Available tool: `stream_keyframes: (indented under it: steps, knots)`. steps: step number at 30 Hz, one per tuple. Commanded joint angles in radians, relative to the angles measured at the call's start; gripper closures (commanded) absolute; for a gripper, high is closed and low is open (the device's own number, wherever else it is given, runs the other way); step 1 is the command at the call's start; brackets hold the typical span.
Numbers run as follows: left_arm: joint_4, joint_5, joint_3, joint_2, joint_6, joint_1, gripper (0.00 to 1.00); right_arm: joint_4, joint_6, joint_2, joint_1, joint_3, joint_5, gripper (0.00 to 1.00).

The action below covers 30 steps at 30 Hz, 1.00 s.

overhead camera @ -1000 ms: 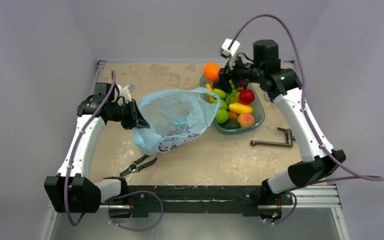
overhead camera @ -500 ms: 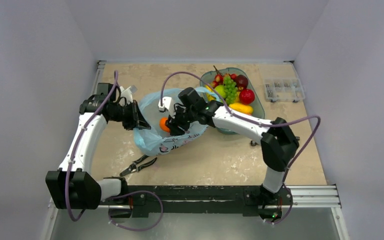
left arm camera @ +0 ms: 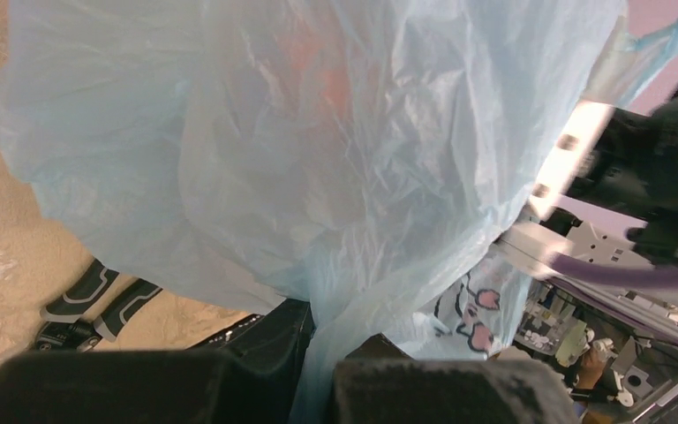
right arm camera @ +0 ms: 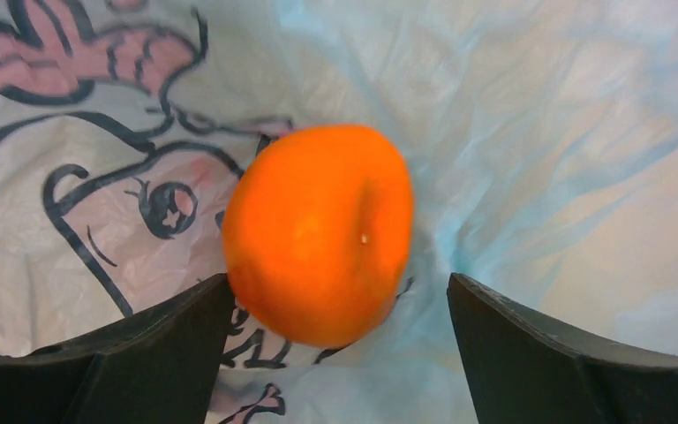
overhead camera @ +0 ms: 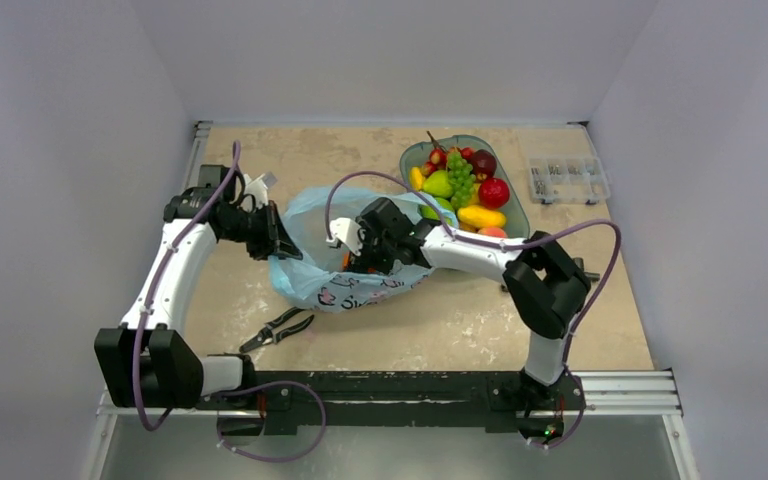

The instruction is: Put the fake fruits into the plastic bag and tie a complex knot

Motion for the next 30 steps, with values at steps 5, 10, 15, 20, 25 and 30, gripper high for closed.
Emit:
stream_keyframes:
  steps: [5,10,15,20,25,30]
  knots:
    - [0.014,0.000,0.005,-0.005,0.021,0.007,1.00,-0.117,0.080,-0.195,-0.004,0.291,-0.245,0.07]
    - [0.015,-0.006,0.000,-0.015,0.019,0.007,1.00,-0.073,0.274,-0.283,-0.114,0.387,-0.388,0.05]
    - [0.017,-0.001,-0.009,-0.023,0.015,0.007,1.00,-0.163,0.368,-0.236,-0.340,0.500,-0.305,0.13]
    - [0.022,0.004,-0.004,-0.018,0.012,0.007,1.00,-0.213,0.234,-0.200,-0.491,0.425,-0.116,0.21]
    - [0.024,0.005,-0.002,-0.007,0.016,0.007,1.00,-0.209,0.104,-0.088,-0.554,0.417,-0.004,0.22]
    - [0.017,0.002,0.004,-0.007,0.025,0.007,1.00,-0.191,0.096,0.022,-0.598,0.456,0.011,0.16]
